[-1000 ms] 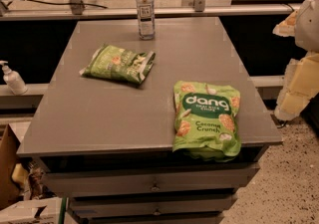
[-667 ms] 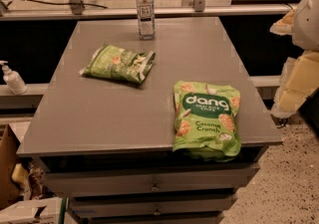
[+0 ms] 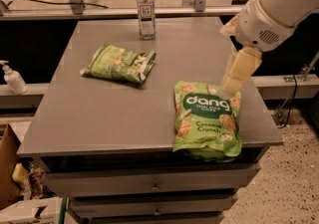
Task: Pick green jalapeno chip bag
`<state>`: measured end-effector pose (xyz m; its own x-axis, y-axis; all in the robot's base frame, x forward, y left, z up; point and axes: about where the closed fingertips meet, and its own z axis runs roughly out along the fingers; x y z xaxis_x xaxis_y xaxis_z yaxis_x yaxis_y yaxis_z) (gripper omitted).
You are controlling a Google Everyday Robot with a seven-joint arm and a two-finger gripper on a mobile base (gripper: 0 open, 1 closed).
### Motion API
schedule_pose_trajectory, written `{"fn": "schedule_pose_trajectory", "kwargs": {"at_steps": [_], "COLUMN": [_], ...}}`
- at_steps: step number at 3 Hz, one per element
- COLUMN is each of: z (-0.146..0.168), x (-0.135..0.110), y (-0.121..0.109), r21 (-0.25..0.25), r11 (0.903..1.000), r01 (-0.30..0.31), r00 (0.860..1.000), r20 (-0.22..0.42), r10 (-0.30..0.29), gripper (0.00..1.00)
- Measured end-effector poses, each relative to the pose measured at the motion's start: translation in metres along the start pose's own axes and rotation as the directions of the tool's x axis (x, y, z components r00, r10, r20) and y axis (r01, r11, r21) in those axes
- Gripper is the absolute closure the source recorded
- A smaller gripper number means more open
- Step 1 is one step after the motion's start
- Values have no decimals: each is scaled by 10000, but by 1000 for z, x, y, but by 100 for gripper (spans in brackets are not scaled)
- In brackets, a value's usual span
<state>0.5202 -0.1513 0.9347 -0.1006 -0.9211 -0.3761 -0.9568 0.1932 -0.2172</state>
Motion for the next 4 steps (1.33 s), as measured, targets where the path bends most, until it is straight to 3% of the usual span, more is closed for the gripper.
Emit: {"fn": "schedule_pose_trajectory", "kwargs": {"at_steps": [1, 2, 3, 4], "z": [39, 67, 67, 71], "x": [-30, -58, -58, -62], "y": [-26, -39, -39, -35], "r21": [-530, -1105, -1106, -1163], "r11": [9986, 9939, 9939, 9932], "r01": [46, 45, 46, -48], "r00": [9940, 9763, 9763, 9646], "r20": [1098, 2155, 2155, 2612], "r10": [12, 196, 195, 352], "gripper": [0, 0, 0, 0]}}
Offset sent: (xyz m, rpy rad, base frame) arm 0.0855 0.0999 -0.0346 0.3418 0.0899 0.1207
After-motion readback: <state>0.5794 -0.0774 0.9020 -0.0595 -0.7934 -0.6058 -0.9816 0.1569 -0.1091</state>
